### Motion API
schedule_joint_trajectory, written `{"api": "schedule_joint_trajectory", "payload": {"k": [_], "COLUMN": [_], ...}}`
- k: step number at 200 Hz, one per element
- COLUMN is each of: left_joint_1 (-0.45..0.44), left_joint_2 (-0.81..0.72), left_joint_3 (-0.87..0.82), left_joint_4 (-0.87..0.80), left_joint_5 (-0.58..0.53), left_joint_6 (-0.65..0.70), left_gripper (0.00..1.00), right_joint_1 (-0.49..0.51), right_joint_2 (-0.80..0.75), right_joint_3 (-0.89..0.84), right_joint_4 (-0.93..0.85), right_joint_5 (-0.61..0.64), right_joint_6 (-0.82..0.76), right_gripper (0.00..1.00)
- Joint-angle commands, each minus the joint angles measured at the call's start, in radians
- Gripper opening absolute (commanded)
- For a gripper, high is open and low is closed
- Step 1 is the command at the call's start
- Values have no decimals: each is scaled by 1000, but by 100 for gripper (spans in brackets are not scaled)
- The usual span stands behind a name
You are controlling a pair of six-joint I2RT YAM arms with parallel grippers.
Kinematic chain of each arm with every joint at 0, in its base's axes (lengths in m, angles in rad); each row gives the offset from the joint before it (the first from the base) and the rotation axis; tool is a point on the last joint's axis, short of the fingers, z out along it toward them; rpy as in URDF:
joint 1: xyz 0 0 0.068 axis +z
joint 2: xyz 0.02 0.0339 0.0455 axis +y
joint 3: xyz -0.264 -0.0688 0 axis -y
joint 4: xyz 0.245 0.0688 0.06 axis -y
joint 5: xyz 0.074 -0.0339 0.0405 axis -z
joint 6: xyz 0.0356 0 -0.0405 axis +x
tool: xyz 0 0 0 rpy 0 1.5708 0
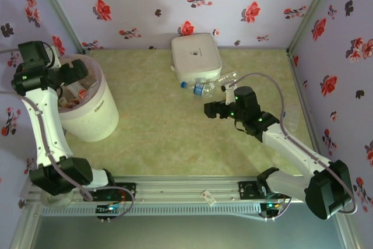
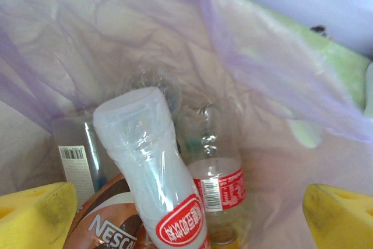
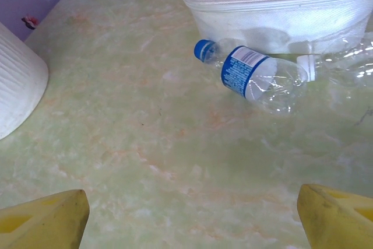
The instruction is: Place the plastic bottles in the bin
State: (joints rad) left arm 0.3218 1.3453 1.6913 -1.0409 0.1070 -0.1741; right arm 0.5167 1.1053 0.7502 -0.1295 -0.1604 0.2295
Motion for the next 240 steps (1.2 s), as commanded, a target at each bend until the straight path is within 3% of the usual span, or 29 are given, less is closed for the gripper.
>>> {"api": "schedule_joint_trajectory", "payload": {"k": [1,57,103,147,175,240], "left_joint_1": [-34,-315,-618,-831,-908,-914], "left_joint_2": [-59,-143,-111,-73,-29,-34], "left_joint_3": [52,52,-31,-204,-286,-410], "left_joint_4": [20,87,153,327,400,541], "left_joint_5": [-13,-70,-146,-99,-82,-45], "left_joint_6": [-38,-136,-167,-276,-328,-459], "left_gripper": [99,95,94,95,96,97], "right_joint_1": [-11,-78,-104,-110,-110,-109], "right_joint_2": [-6,122,340,526,644,821], "right_joint_3": [52,129,304,444,529,676], "right_joint_4": [-54,-50,-149,-198,-204,-225], "right_joint_5": [69,33,-10,28,34,21], "right_joint_6": [-56,-85,-216,-336,-401,-512], "right_gripper": [94,94,94,92,90,89]}}
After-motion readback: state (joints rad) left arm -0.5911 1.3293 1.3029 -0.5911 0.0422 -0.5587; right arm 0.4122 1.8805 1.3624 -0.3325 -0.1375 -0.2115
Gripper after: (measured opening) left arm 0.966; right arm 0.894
